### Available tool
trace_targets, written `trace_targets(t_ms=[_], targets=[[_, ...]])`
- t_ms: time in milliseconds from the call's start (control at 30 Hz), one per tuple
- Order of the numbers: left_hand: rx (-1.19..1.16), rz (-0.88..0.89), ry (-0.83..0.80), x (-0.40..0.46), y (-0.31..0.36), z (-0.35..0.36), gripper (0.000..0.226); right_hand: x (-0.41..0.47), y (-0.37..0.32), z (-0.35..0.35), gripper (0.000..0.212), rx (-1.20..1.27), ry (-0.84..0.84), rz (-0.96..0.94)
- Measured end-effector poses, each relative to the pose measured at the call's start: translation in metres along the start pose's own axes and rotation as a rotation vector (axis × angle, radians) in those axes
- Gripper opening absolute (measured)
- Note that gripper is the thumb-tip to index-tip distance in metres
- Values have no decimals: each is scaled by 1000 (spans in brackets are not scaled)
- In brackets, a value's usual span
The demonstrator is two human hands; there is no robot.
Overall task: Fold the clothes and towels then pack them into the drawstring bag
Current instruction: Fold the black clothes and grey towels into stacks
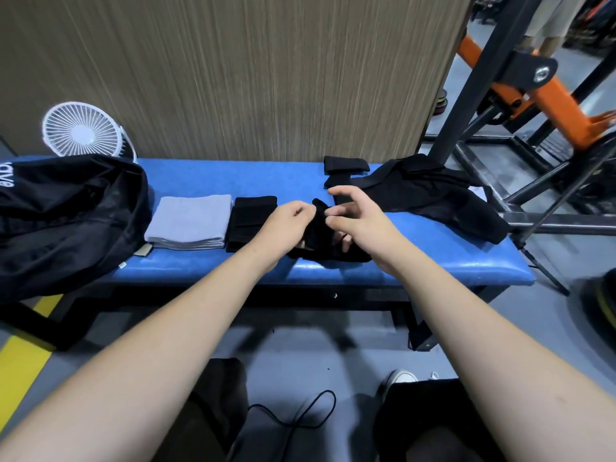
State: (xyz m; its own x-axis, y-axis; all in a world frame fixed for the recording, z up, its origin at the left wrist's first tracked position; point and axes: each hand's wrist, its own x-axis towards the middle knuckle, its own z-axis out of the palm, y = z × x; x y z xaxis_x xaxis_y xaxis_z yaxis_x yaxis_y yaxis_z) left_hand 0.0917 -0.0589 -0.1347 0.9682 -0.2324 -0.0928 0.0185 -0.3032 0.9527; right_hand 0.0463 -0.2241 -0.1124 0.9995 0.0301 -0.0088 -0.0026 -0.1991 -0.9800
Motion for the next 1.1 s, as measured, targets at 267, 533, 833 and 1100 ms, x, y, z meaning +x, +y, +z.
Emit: trace_targets(t_ms=[267, 533, 833, 1100], targets=[[32, -14, 39, -2, 2, -4, 23, -3, 0, -12, 33, 179, 16, 28], [-216, 53, 124, -5, 20, -19, 38, -1, 14, -30, 48, 246, 79, 109], [84, 68, 86, -8, 15, -24, 29, 5, 11, -14, 50, -11, 99, 87], [574, 171, 90, -6, 11, -14, 41, 2, 24, -15, 35, -297, 117, 62]])
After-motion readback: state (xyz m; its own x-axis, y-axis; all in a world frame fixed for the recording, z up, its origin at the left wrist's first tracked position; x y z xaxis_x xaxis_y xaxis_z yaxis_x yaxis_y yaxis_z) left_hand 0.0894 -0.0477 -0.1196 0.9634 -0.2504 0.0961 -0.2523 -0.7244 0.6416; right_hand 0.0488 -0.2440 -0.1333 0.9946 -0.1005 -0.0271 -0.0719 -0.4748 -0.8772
